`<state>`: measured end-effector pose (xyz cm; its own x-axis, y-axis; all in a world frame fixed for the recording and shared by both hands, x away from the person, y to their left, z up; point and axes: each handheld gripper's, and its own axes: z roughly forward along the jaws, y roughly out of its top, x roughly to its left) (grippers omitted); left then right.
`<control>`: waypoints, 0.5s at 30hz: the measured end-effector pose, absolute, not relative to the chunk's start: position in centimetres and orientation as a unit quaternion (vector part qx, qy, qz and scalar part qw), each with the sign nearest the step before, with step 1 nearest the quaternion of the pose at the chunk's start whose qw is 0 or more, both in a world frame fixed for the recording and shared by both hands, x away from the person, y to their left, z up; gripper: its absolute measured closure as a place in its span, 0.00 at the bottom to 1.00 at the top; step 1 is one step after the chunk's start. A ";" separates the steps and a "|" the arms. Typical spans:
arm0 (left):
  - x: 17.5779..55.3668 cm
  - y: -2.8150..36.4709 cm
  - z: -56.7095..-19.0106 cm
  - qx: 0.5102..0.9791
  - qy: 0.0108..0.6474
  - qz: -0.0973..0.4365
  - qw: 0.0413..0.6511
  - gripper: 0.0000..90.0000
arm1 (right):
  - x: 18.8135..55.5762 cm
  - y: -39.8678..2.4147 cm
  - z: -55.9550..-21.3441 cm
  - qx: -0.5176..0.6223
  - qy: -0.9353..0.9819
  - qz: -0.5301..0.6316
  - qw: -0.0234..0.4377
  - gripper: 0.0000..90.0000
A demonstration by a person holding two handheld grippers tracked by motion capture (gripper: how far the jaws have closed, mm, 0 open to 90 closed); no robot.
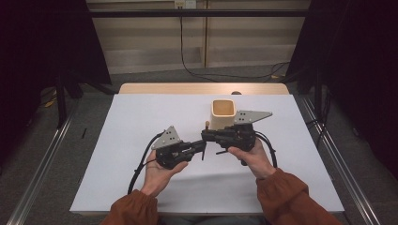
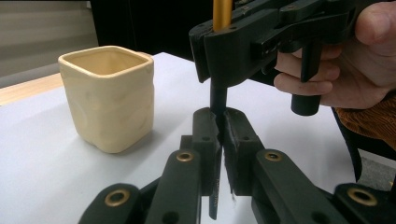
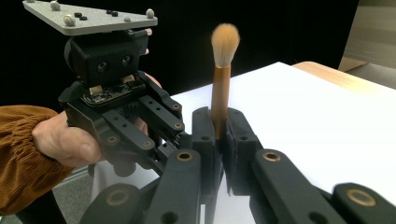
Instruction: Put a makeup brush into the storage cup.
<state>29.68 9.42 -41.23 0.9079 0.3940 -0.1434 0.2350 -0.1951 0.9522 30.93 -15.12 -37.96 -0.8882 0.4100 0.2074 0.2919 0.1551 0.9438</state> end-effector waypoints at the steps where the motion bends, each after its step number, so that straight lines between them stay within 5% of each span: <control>1: 29.6 9.4 -41.2 0.769 0.205 0.066 0.602 0.93 | 30.9 -15.2 -38.0 0.232 0.758 0.608 0.047 0.94; 15: 29.7 9.3 -41.3 0.764 0.209 0.061 0.608 0.86 | 30.8 -15.4 -37.8 0.228 0.761 0.605 0.046 0.94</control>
<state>29.68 9.30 -41.34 0.9051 0.3938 -0.1604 0.2446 -0.1737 0.9539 30.81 -15.38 -37.83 -0.8921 0.4020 0.2062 0.2913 0.1630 0.9426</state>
